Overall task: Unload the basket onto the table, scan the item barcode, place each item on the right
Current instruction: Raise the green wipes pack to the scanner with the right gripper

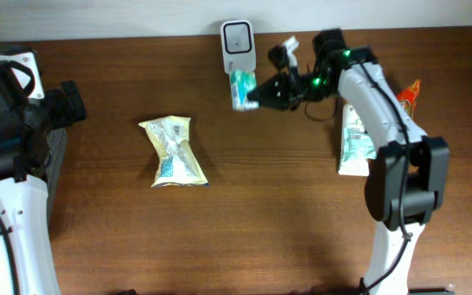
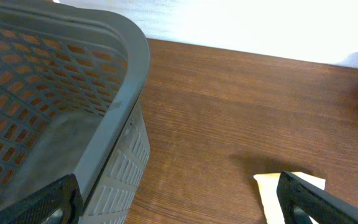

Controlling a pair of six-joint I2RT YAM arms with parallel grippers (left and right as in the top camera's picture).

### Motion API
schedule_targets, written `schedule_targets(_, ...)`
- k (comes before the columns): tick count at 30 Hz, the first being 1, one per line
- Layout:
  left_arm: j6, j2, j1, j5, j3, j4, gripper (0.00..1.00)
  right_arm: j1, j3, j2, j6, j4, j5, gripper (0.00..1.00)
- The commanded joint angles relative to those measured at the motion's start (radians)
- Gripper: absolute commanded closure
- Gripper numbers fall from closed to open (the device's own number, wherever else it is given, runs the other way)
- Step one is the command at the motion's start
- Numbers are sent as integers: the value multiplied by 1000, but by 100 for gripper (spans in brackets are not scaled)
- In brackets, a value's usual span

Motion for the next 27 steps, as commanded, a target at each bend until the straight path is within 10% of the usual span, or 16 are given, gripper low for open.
schedule_targets(1,-10,-13,2,8,8,2,1,-42,113,-92,61,1,-38,96)
schedule_targets(27,-10,-13,2,8,8,2,1,-68,140,-121,128,43,149,96)
